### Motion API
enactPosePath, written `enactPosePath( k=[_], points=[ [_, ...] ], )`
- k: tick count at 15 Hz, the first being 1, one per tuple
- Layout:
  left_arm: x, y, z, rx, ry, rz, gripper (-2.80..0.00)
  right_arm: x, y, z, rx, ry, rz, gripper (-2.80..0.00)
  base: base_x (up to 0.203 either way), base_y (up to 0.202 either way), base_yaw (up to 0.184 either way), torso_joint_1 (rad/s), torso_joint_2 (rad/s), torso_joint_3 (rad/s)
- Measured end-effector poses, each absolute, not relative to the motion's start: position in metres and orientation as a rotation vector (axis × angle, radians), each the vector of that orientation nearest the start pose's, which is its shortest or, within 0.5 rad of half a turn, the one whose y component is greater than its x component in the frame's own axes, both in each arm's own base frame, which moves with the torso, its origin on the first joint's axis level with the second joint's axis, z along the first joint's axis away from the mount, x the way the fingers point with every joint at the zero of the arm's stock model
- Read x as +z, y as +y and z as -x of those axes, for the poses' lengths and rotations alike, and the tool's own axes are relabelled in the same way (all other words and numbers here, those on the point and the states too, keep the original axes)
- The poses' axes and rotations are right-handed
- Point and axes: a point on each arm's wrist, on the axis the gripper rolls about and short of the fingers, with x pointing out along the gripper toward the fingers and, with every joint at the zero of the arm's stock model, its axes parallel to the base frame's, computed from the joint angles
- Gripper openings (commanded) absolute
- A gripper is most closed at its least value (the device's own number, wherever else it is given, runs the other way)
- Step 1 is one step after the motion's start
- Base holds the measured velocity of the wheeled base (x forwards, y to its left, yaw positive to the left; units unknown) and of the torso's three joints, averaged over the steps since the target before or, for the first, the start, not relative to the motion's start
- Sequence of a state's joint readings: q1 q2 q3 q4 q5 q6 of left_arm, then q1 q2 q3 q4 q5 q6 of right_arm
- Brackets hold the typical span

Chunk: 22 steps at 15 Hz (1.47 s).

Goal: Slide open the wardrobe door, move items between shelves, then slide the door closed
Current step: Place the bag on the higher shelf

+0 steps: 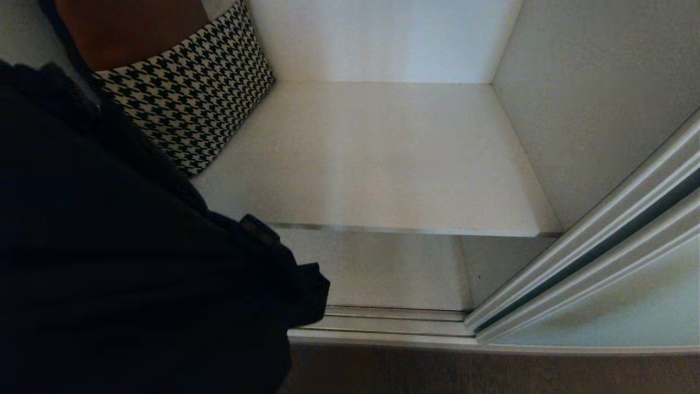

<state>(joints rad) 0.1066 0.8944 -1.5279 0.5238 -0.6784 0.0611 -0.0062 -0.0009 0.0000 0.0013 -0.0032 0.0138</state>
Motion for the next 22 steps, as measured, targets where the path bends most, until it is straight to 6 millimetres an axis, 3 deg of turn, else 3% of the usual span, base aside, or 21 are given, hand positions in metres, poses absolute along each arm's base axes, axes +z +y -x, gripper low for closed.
enactPosePath(
  k=[5, 10, 13, 17, 22],
  points=[
    [0.442, -0.013, -0.04, -0.669, -0.152, -0.111, -2.8, 0.075, 0.0, 0.023, -0.009, 0.0, -0.013, -2.8, 0.0, 0.0, 0.0, 0.0, 0.0, 0.0],
    [0.451, -0.014, -0.085, -0.748, -0.107, -0.087, -2.8, 0.075, 0.0, 0.023, -0.009, 0.0, -0.014, -2.8, 0.0, 0.0, 0.0, 0.0, 0.0, 0.0],
    [0.457, -0.02, -0.12, -0.794, -0.084, -0.062, -2.8, 0.075, 0.0, 0.023, -0.009, 0.0, -0.014, -2.8, 0.0, 0.0, 0.0, 0.0, 0.0, 0.0],
    [0.454, -0.039, -0.182, -0.831, -0.105, -0.057, -2.8, 0.075, 0.0, 0.023, -0.009, 0.0, -0.013, -2.8, 0.0, 0.0, 0.0, 0.0, 0.0, 0.0],
    [0.455, -0.053, -0.247, -0.65, -0.288, -0.028, -2.8, 0.075, 0.0, 0.023, -0.009, 0.0, -0.014, -2.8, 0.0, 0.0, 0.0, 0.0, 0.0, 0.0]
  ],
)
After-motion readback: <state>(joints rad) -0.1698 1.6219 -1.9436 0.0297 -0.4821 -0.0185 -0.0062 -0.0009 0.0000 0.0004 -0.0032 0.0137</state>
